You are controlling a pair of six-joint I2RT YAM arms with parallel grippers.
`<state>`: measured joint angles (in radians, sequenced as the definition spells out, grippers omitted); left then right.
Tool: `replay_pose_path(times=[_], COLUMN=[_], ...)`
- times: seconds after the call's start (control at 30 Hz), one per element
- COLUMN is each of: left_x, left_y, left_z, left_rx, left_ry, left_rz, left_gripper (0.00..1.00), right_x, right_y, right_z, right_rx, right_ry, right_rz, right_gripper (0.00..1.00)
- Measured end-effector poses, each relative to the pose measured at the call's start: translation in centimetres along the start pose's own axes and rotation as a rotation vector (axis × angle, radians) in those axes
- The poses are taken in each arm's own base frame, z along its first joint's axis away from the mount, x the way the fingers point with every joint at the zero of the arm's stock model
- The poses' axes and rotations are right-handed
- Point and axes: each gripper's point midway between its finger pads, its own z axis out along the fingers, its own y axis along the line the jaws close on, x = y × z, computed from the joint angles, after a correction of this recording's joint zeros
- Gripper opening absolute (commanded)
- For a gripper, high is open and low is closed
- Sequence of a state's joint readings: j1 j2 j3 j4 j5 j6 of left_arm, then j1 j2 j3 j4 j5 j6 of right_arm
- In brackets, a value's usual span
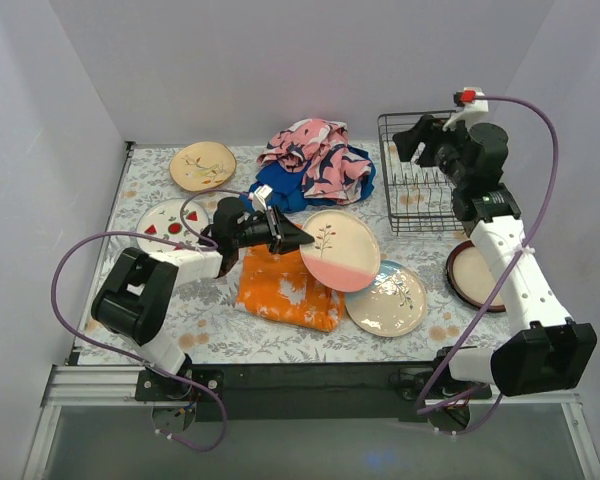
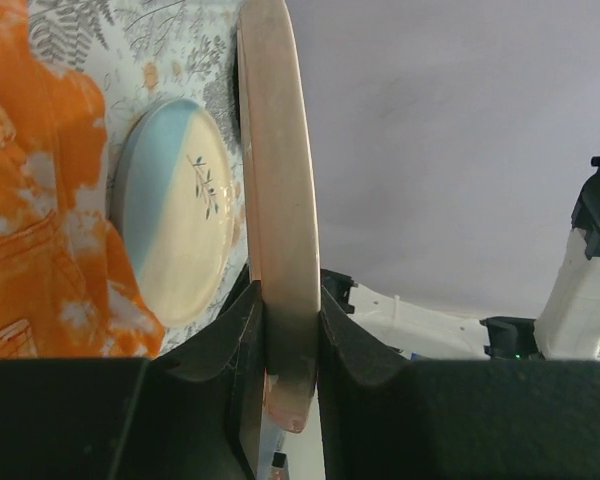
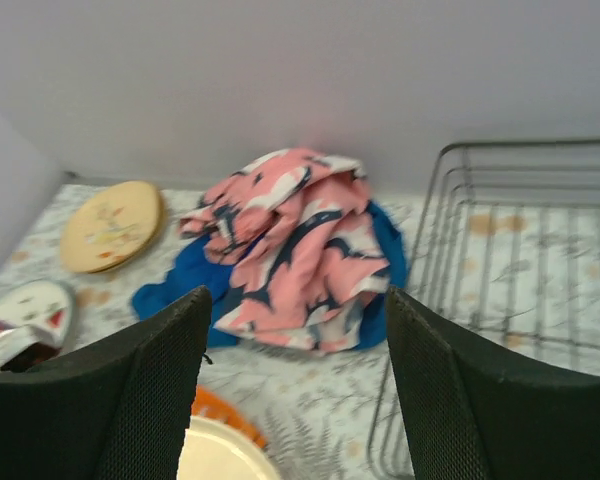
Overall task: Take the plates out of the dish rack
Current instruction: Place the plate at the center of the board.
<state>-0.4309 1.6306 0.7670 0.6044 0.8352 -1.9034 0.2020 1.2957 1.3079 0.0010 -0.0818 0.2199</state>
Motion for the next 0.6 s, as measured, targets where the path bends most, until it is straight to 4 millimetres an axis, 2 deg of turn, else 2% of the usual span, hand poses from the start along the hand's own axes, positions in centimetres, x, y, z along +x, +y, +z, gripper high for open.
replay_pose_path(times=[0.13, 0.23, 0.33, 0.47, 0.6], left_x=[2.1, 3.1, 4.0, 5.0, 5.4], left_y=[2.1, 3.2, 4.7, 6.5, 6.0], left_z=[0.8, 1.9, 3.2, 4.3, 5.2], left_rx=[-0.046, -0.055, -0.058, -0.085, -0.068], left_ry=[0.009, 0.03, 0.051, 0.078, 0.082], left_rz=[-0.003, -0.002, -0.006, -0.03, -0.008], left_gripper=[0.0, 0.0, 0.0, 0.0, 0.0], right_x=[3.7, 5.5, 5.5, 4.8, 4.4], right_y=[-0.4, 1.1, 2.7, 3.7, 4.1], right_z=[-2.1, -3.8, -5.4, -6.9, -7.4], right_rx=[-0.113, -0.195, -0.27, -0.316, -0.338], right_ry=[0.08, 0.119, 0.112, 0.074, 0.052], right_rz=[0.208, 0.3, 0.328, 0.316, 0.301], right_gripper=[0.74, 0.74, 0.74, 0.74, 0.74])
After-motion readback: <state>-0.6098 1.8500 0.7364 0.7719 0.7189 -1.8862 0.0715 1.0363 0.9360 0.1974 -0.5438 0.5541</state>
